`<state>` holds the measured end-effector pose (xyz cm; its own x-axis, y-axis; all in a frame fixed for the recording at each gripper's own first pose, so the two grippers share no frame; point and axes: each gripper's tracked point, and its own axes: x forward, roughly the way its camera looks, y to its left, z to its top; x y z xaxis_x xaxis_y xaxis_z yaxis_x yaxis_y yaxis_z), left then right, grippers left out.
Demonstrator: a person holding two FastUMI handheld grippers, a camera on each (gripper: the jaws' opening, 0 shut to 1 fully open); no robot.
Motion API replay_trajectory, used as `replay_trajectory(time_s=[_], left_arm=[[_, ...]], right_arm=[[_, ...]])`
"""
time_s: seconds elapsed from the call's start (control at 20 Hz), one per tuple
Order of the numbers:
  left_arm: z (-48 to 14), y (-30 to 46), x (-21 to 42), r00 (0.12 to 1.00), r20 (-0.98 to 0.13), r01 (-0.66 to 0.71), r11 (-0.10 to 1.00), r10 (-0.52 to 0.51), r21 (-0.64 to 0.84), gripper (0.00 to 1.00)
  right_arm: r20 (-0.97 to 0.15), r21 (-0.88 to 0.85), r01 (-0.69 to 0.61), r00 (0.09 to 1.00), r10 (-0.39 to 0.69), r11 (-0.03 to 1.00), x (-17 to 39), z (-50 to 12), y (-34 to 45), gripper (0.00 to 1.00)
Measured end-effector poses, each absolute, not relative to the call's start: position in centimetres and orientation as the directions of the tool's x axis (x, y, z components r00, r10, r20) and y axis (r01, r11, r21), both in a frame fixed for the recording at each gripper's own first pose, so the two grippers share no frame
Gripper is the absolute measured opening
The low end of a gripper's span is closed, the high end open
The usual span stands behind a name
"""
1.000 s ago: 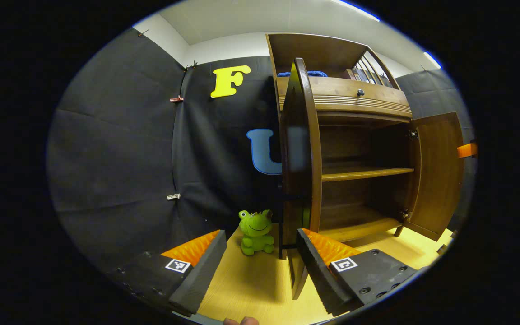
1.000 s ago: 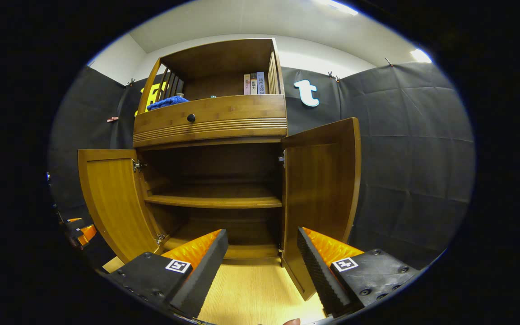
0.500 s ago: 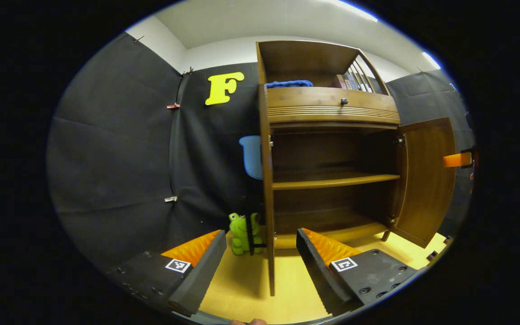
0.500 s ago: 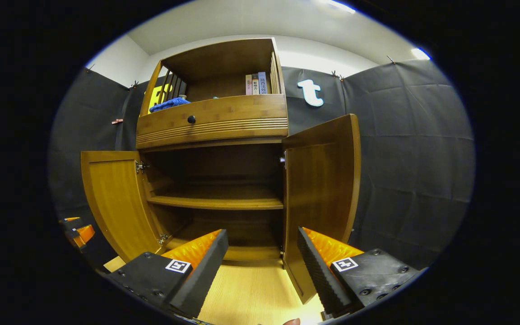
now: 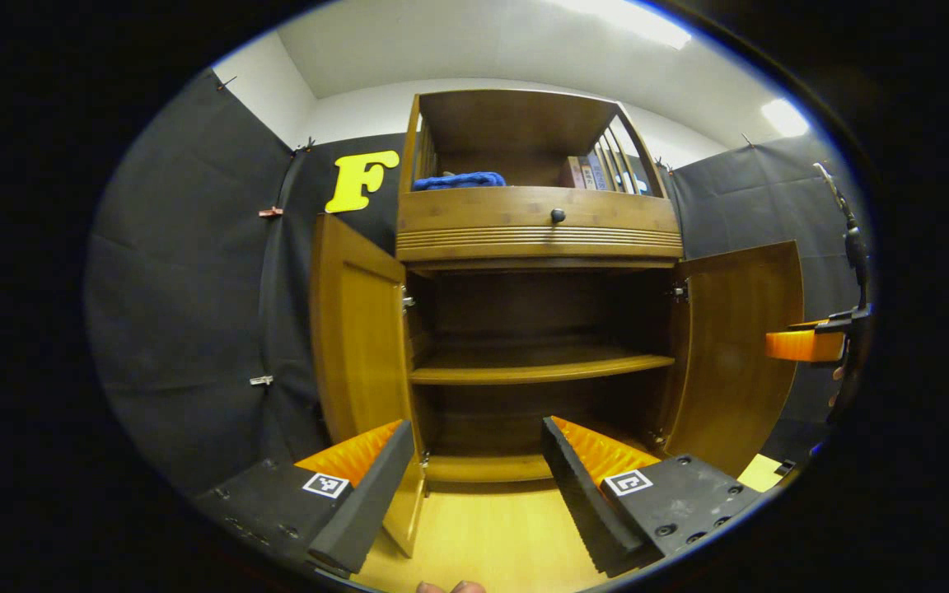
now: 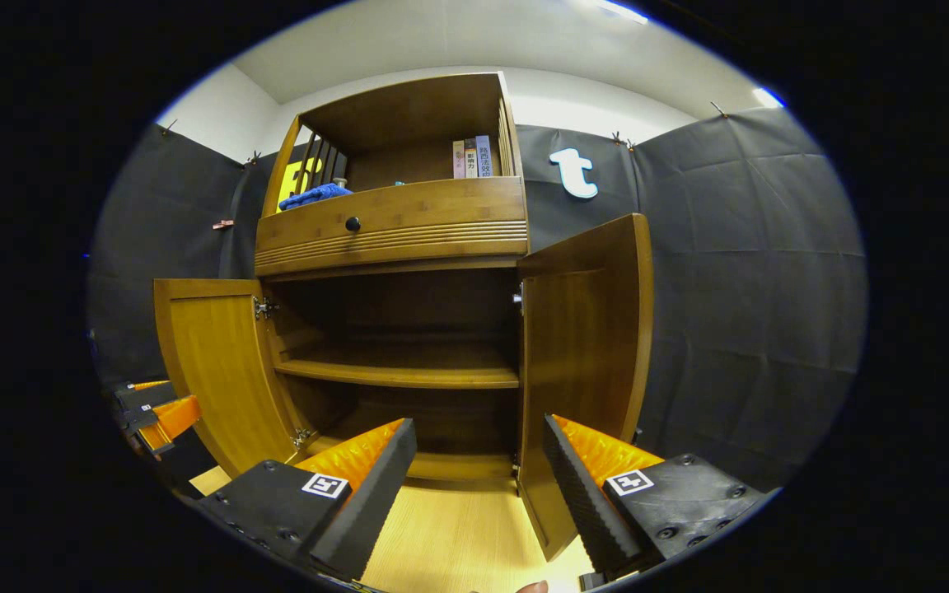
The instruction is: Open the right door of the double-door shoe cabinet with the right hand, and open the left door with the left hand.
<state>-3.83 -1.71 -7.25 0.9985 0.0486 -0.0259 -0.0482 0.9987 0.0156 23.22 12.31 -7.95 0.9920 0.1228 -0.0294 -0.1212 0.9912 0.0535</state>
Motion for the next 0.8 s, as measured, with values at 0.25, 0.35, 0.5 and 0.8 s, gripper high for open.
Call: replay_trajectory(time_s=[0.25,0.35,0.5,0.8], left_arm=[[-5.2,-5.5,-1.5,1.000,0.005,-0.002,1.000,0.003,-0.003,0.99],[-4.8,-6.7,-0.9,1.000,0.012,0.007,1.000,-0.007,-0.008,0.99],[-4.3,-8.4,-0.1,0.999,0.023,0.023,1.000,-0.023,-0.013,0.97],[-4.3,-11.0,1.1,0.998,0.017,0.054,0.999,-0.054,-0.005,0.95]], right_arm=[[-0.014,0.053,-0.120,0.993,0.121,0.991,23.0,-7.4,11.9,0.95],[-0.010,0.052,-0.119,0.993,0.120,0.991,23.0,-7.3,11.8,0.96],[-0.007,0.052,-0.129,0.992,0.130,0.990,23.2,-7.2,11.8,0.96],[-0.002,0.045,-0.144,0.990,0.144,0.989,23.5,-7.3,11.6,1.00]])
